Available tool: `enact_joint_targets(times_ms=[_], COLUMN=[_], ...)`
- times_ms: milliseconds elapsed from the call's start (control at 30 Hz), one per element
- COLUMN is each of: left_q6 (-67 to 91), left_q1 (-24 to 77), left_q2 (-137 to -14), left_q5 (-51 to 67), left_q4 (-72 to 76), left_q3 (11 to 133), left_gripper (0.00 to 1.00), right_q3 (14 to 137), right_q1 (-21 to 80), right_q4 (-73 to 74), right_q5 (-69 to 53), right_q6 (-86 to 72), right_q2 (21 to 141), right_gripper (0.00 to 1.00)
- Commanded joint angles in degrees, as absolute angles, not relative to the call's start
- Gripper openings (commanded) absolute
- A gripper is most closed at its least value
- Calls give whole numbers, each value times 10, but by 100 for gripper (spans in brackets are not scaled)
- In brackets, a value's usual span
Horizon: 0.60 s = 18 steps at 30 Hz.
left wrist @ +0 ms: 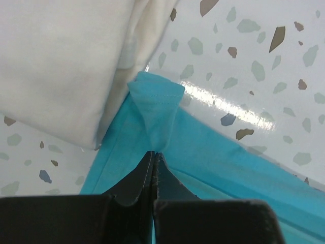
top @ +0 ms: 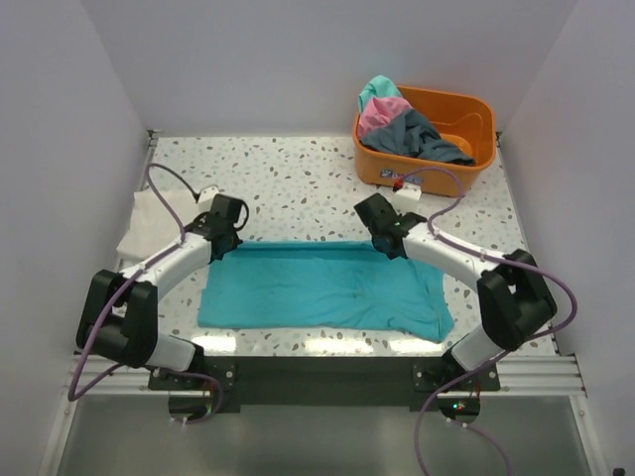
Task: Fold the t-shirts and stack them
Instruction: Fold the tshirt
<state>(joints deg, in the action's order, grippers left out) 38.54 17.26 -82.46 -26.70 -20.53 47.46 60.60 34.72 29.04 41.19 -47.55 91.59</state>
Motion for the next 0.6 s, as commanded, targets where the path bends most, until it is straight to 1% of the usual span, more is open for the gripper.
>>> enact_joint_targets(times_ms=[0,100,267,400,433,500,567], left_q6=[400,410,415,424,430,436,443], left_q1=[167,167,170,177,179,182,183], left_q2=[-793,-766,-737,-722,-714,-704,-685], left_q5=[-259,-260,-245,-245,-245,-249,-257], left_q4=[-190,-195,-196,-213,-220,-239,-255], left_q3=[447,425,399,383,376,368,361], left_gripper=[0,0,0,0,0,0,0], right_q3=[578,553,501,483,479,471,451], right_q1=[372,397,450,492,509,525,546], right_q4=[363,410,437,488,501,524,522], right_q5=[463,474,466,482,485,482,462], right_q6=[-545,-583,-664,-749,-766,-800,-806], right_q2=[854,830,788,779,777,772,762], right_gripper=[0,1,5,8,12,13,16])
